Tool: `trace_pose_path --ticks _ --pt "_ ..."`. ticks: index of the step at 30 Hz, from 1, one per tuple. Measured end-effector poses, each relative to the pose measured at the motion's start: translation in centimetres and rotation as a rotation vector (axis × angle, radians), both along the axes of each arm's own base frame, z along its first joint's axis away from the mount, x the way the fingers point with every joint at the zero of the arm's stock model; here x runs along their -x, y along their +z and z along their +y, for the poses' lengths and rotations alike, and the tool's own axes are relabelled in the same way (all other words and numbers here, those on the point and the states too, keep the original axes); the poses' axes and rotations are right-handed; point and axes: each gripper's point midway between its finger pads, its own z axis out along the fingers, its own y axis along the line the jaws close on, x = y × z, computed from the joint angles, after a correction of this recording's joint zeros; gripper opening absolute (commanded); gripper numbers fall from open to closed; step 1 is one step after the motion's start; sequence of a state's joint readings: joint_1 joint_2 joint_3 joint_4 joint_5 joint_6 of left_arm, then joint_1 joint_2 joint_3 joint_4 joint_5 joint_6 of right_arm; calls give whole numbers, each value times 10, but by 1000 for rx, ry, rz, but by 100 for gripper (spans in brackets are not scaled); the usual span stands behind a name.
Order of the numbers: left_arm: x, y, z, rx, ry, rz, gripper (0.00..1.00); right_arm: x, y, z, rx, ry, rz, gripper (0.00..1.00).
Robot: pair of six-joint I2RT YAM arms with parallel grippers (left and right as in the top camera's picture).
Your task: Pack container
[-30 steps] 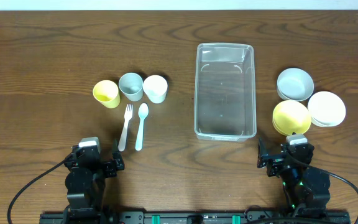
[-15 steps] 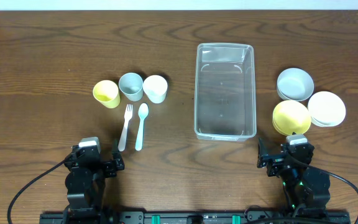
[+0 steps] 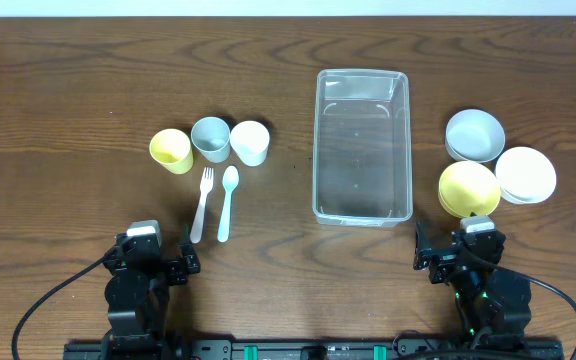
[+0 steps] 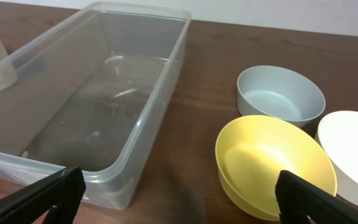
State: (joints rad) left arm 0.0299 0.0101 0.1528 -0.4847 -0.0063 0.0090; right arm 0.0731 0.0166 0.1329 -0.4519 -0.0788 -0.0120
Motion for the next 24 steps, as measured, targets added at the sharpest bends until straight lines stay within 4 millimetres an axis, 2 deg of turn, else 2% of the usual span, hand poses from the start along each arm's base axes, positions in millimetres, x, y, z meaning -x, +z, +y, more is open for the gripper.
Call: trace_pose_path --ticks 13,15,18,24 --pt "0 0 0 0 0 0 98 0 0 0 0 0 -1 99" --pt "0 0 0 0 1 0 98 -2 6 0 -3 0 -25 99" --pt "0 0 0 0 0 0 98 -5 24 9 -66 34 -91 99" --pt "0 0 0 -20 -9 1 98 -1 28 28 -228 107 -66 99"
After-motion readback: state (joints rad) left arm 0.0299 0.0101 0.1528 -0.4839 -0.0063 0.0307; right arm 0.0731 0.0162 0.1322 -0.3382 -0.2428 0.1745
